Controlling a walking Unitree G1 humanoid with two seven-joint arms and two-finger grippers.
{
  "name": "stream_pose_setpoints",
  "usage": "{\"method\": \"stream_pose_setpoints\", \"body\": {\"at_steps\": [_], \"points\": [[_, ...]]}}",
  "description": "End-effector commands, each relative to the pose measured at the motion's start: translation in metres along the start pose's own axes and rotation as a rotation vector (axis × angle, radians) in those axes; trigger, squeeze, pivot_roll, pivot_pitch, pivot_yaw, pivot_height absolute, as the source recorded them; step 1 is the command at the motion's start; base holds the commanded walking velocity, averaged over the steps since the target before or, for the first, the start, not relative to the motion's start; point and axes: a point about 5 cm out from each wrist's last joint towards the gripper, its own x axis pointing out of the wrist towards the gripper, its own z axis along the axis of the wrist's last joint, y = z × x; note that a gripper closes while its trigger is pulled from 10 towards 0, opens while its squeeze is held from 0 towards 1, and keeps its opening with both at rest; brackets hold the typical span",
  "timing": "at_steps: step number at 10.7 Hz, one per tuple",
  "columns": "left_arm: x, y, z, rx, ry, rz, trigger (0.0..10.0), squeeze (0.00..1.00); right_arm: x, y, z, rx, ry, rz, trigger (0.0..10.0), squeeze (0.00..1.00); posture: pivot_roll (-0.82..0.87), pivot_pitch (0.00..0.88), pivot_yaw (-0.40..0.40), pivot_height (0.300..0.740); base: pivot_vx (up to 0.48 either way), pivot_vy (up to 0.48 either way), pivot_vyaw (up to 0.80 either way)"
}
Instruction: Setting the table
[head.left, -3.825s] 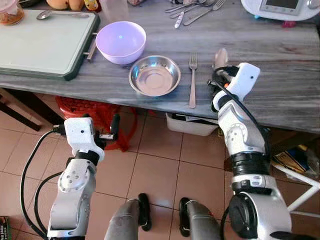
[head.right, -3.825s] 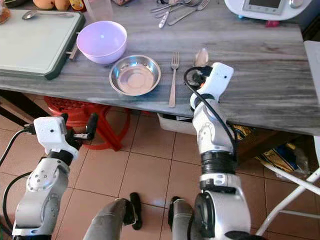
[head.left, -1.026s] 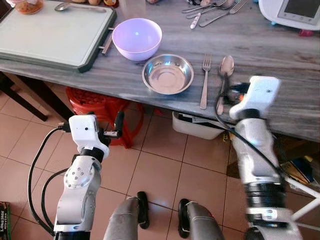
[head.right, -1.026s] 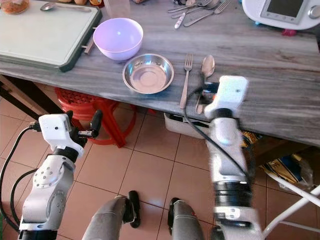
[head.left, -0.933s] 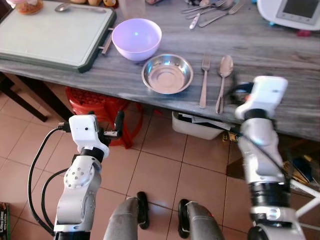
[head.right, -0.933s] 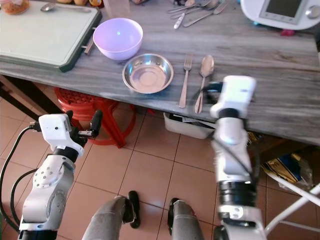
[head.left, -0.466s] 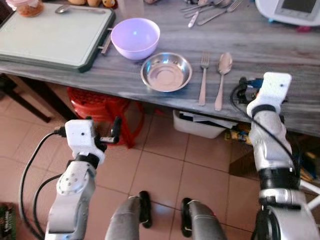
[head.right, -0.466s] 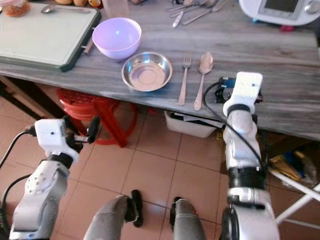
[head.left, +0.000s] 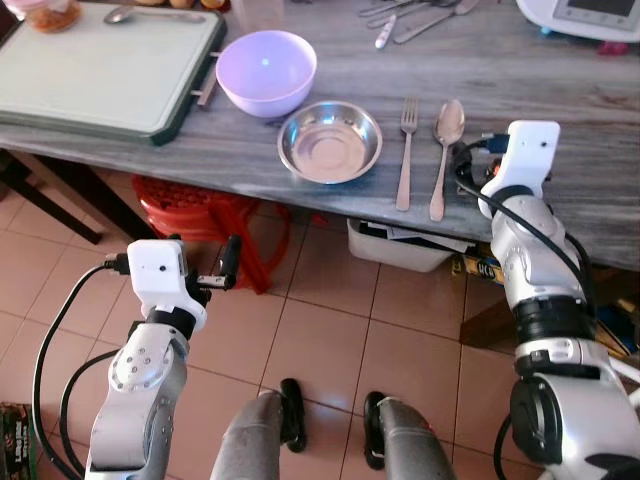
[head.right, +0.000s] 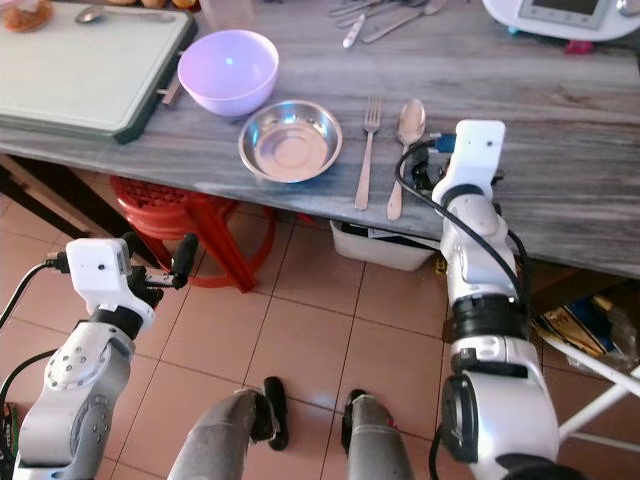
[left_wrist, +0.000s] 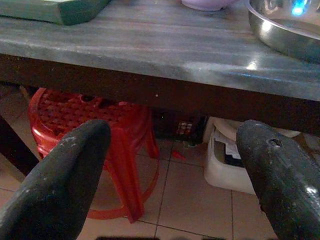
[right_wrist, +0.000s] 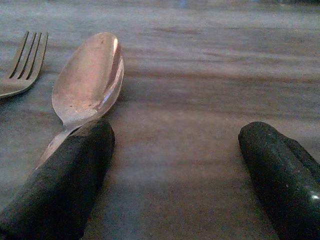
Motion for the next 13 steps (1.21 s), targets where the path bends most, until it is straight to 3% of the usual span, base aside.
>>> {"method": "stream_pose_setpoints", "body": {"at_steps": [1,5,9,11,13], "points": [[-0.004,0.004,0.000,0.012,0.012,0.013,10.0,0.00,0.001,0.006,-0.009,0.004,0.057,0.038,10.0,0.00,0.06,0.304,0.087,0.740,0.000,0.000,0.00],[-0.003,0.003,-0.001,0.008,0.018,0.012,10.0,0.00,0.003,0.014,-0.007,0.010,0.066,0.137,10.0,0.00,0.05,0.302,0.082,0.740,0.000,0.000,0.00],[-0.003,0.003,0.001,0.001,0.007,0.019,10.0,0.00,-0.002,0.004,-0.005,0.023,0.044,0.076,10.0,0.00,0.05,0.298,0.073,0.740,0.000,0.000,0.00],[0.000,0.000,0.003,-0.015,-0.016,0.013,10.0,0.00,-0.015,-0.009,0.004,0.019,-0.057,-0.003,10.0,0.00,0.04,0.278,0.066,0.740,0.000,0.000,0.00],[0.006,-0.006,0.007,-0.040,-0.050,-0.009,10.0,0.00,-0.034,-0.016,0.016,0.000,-0.236,-0.063,10.0,0.00,0.02,0.254,0.062,0.740,0.000,0.000,0.00]]}}
